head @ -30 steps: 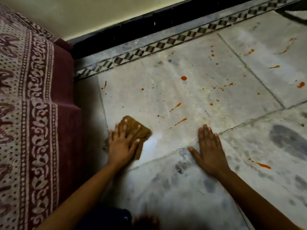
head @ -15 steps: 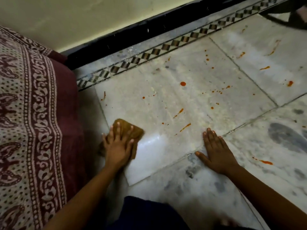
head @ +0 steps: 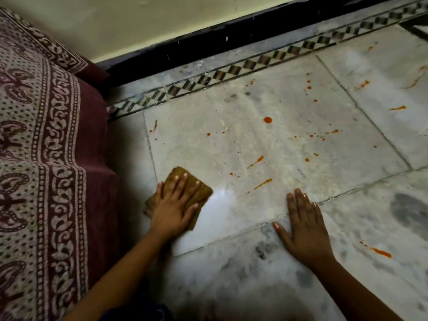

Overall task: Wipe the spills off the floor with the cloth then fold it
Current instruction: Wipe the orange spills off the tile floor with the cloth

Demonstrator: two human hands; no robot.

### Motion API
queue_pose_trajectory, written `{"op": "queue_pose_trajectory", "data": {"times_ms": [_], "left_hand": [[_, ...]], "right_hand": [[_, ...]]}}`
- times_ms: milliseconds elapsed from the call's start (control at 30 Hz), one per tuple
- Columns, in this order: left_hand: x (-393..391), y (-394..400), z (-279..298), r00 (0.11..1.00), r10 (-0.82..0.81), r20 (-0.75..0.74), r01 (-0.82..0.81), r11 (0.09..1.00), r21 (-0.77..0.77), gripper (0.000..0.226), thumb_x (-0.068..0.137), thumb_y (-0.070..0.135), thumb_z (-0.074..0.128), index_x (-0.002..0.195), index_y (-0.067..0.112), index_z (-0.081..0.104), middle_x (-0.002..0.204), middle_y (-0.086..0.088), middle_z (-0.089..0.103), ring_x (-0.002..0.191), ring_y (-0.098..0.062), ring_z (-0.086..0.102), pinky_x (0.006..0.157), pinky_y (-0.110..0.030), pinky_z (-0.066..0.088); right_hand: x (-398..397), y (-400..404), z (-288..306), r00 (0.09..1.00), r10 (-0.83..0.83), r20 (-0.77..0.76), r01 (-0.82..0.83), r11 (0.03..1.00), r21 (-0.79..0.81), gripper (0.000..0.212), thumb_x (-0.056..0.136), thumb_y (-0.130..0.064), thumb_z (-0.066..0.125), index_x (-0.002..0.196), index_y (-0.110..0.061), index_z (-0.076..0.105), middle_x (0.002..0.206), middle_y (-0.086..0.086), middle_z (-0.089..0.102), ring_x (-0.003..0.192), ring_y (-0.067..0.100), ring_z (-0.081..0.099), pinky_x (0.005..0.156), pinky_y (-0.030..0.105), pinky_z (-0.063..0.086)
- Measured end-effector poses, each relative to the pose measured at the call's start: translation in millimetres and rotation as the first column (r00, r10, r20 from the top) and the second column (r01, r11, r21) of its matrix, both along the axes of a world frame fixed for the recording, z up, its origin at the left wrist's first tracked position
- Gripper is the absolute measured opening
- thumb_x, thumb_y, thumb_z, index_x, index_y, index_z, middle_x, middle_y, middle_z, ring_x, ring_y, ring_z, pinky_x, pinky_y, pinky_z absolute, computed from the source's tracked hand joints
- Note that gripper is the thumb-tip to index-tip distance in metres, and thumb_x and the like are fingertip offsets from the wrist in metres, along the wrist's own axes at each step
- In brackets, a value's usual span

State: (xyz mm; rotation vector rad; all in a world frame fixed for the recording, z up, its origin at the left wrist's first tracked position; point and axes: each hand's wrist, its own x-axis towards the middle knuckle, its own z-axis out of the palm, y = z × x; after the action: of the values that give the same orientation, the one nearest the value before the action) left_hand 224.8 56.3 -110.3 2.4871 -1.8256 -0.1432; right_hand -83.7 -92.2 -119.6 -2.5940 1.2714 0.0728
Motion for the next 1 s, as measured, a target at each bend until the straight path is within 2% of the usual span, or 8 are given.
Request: {"op": "queue_pose_trajectory", "data": {"times_ms": [67,200,400,500,667,800,900,1000], "left_hand": [[18,-21,7,0.997,0.077,-0.027,-0.076,0.996,0.056,0.063,0.087,0.056,0.024,0.146,0.035,0.022,0.156,-0.005,0.022,0.143,-0.027,0.020,0.112,-0.051,0.007],[8,-78,10,0.980,0.190,-0.055,-0.179,0.971,0.159,0.072,0.080,0.062,-0.001,0.147,0.039,0.006,0.160,-0.003,0.002,0.147,-0.024,-0.001,0.113,-0.049,-0.009],[-32,-35,-1,0.995,-0.098,-0.022,0.099,0.991,0.086,0.058,0.093,0.058,0.010,0.147,0.036,0.011,0.158,-0.002,0.014,0.145,-0.027,0.012,0.113,-0.046,-0.008],[-20,-23,-2,0.999,-0.037,-0.023,0.039,0.995,0.089,0.058,0.092,0.055,0.020,0.146,0.037,0.018,0.157,-0.002,0.015,0.144,-0.029,0.011,0.112,-0.052,-0.002],[-5,-103,11,0.993,0.064,-0.103,-0.043,0.980,0.196,0.062,0.087,0.057,0.012,0.147,0.042,0.008,0.160,0.001,-0.002,0.146,-0.027,-0.008,0.112,-0.056,-0.004],[-52,-137,8,0.993,-0.051,-0.105,0.066,0.987,0.147,0.062,0.088,0.057,0.011,0.147,0.040,0.014,0.160,0.000,0.005,0.146,-0.026,-0.001,0.111,-0.056,-0.006],[-85,-101,4,0.981,-0.177,-0.083,0.184,0.979,0.086,0.058,0.093,0.053,0.017,0.147,0.034,0.024,0.157,-0.005,0.018,0.145,-0.029,0.012,0.112,-0.052,-0.001],[-69,-73,2,0.968,-0.253,0.004,0.252,0.965,0.078,0.055,0.096,0.051,0.014,0.146,0.032,0.026,0.155,-0.008,0.024,0.143,-0.027,0.015,0.112,-0.050,0.003]], "right_hand": [[0,-1,-2,1.000,0.003,0.000,-0.003,1.000,-0.012,0.082,0.091,-0.064,0.015,0.149,-0.007,0.020,0.156,0.013,0.016,0.143,0.025,0.013,0.115,0.038,0.007],[0,-1,-1,1.000,0.009,0.004,-0.009,1.000,0.000,0.082,0.091,-0.065,0.012,0.149,-0.007,0.020,0.156,0.013,0.016,0.143,0.025,0.014,0.115,0.038,0.005],[5,-18,1,0.995,-0.087,0.052,0.089,0.995,-0.051,0.074,0.093,-0.054,0.019,0.148,-0.004,0.021,0.155,0.015,0.019,0.143,0.027,0.018,0.116,0.039,-0.001],[2,-24,-6,0.993,-0.108,0.055,0.111,0.992,-0.056,0.074,0.092,-0.053,0.022,0.148,-0.004,0.020,0.155,0.016,0.017,0.143,0.028,0.017,0.115,0.039,0.001],[3,-25,-8,0.992,-0.110,0.057,0.114,0.991,-0.066,0.074,0.091,-0.051,0.025,0.149,-0.007,0.019,0.156,0.015,0.016,0.144,0.026,0.015,0.116,0.041,0.004],[4,-26,-5,0.992,-0.115,0.047,0.117,0.991,-0.056,0.073,0.090,-0.049,0.026,0.148,-0.006,0.020,0.156,0.014,0.016,0.144,0.026,0.016,0.116,0.045,0.006],[3,-26,-5,0.992,-0.113,0.048,0.116,0.992,-0.047,0.073,0.089,-0.048,0.028,0.148,-0.006,0.021,0.156,0.014,0.017,0.144,0.027,0.017,0.116,0.045,0.007],[3,-27,-7,0.988,-0.128,0.080,0.132,0.990,-0.049,0.073,0.089,-0.048,0.031,0.148,-0.006,0.023,0.156,0.014,0.019,0.144,0.026,0.018,0.117,0.044,0.007]]}}
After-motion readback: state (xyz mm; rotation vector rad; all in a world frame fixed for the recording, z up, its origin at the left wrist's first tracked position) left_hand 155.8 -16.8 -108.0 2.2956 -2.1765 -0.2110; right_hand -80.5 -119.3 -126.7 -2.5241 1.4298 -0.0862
